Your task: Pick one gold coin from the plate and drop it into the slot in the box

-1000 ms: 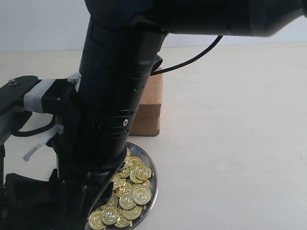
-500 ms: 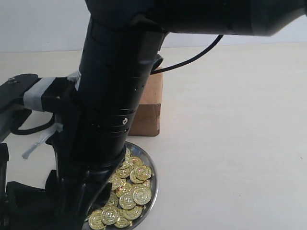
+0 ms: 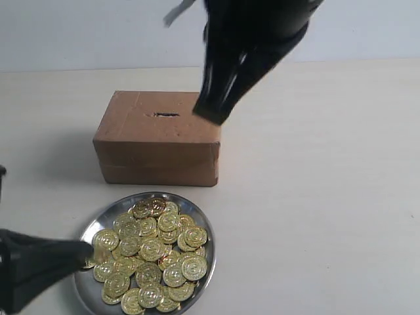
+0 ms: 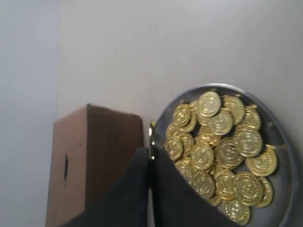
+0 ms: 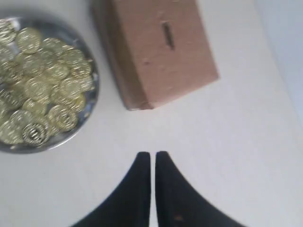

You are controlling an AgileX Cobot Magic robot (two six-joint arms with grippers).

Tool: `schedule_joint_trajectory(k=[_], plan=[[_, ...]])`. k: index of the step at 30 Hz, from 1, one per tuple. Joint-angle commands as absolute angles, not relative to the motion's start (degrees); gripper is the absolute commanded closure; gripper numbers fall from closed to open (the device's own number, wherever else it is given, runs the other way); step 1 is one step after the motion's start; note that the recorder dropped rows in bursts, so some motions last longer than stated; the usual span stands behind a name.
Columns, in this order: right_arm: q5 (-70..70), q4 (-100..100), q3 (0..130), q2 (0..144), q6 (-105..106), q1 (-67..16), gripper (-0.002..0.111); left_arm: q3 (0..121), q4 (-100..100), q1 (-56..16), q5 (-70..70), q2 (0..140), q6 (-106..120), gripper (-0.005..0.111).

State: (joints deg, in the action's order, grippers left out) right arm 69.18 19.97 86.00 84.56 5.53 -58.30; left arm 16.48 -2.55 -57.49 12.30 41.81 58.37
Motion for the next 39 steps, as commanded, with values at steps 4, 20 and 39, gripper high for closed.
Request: schedule_joint_trajectory(k=[4, 20, 39], plan=[[68.4, 19.9, 83.2, 78.1, -5.6, -56.3, 0.108, 29.8, -2.4, -43.0, 16.5, 51.2, 44.6, 0.107], [54.3, 7.0, 50.2, 67.7, -8.3, -56.3, 0.108, 74.3, 1.2, -34.3, 50.8, 95.5, 64.3, 0.107], [50.4, 3.4, 42.1, 54.7, -8.3, -56.3, 0.108, 90.6, 10.8, -28.4, 50.7, 113.0, 73.7, 0.107]])
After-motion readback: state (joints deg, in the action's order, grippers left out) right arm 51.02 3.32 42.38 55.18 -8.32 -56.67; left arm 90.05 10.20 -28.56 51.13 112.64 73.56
